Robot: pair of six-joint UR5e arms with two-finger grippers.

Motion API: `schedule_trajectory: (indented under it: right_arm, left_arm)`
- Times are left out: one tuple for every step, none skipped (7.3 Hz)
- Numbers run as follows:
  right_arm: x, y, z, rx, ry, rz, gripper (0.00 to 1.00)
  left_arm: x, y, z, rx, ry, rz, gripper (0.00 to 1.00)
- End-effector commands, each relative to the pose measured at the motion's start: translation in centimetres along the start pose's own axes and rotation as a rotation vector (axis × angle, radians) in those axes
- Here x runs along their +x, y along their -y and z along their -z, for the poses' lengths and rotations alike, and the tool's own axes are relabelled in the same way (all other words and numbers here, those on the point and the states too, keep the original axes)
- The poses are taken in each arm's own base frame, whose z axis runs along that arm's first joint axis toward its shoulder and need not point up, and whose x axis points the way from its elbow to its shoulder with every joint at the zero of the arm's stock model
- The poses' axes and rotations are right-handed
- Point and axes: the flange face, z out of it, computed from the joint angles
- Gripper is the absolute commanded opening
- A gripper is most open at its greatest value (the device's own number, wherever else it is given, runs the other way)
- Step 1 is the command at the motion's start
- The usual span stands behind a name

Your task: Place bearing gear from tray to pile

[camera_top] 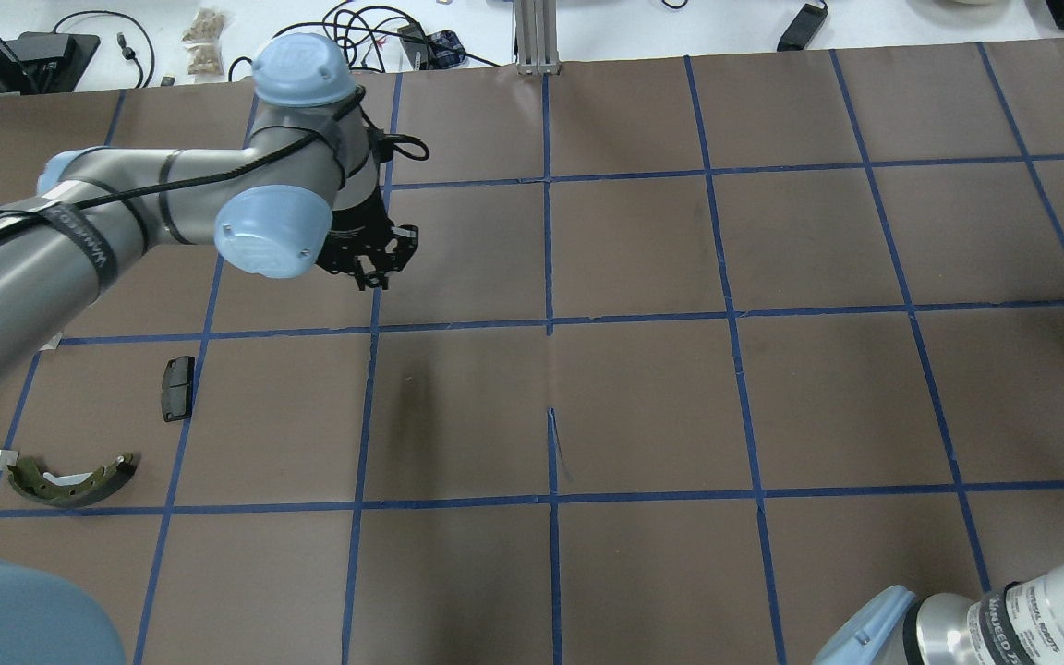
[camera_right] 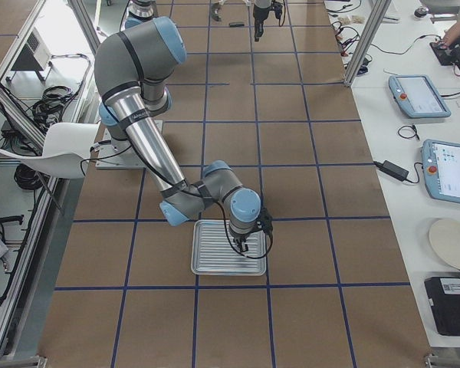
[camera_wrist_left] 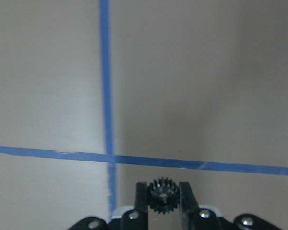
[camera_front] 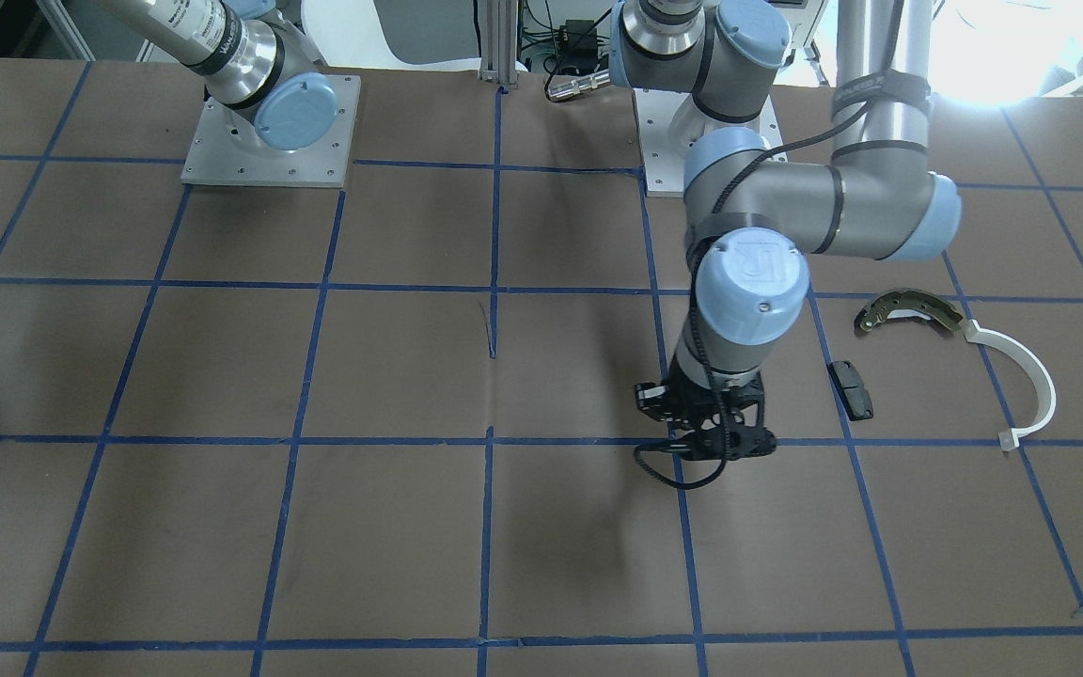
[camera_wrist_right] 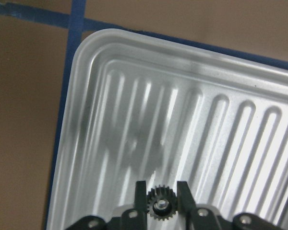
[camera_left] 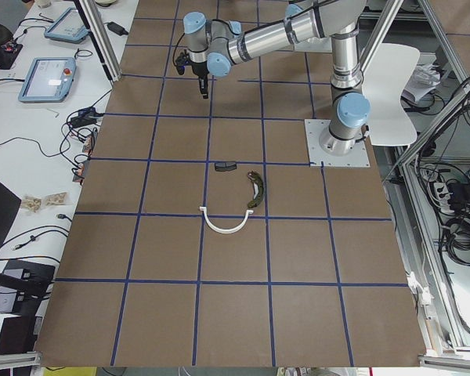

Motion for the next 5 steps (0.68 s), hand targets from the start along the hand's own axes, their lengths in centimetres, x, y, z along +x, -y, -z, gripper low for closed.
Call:
schedule_trajectory:
  right_arm:
    - [-6.0,1.3,7.8,-0.028,0.025,-0.107,0.06]
    - [-10.7,3.1,10.6,-0.061,0.043,-0.164,0.07]
    - [-15.2,4.0,12.6,-0.109,0.069,-0.239,0.07]
    - [-19.9,4.7,13.6,-0.125,0.065,-0.294,0.07]
    - [-25.4,5.0,13.8,-0.133,0.053,-0.351,0.07]
  left_arm:
    - [-10.2,-2.2,-2.0,-0.009,0.082,-0.057,0.0]
    - [-15.5,-3.1,-3.9,0.003,0.078,-0.038,0.0]
    - [-20.7,-4.4,-6.1,0.028,0.069,-0.076,0.0]
    - [-25.8,-4.8,-9.0,0.064,0.035,-0.071,0.0]
    - [-29.7,-5.5,-10.1,0.068,0.017,-0.087,0.11]
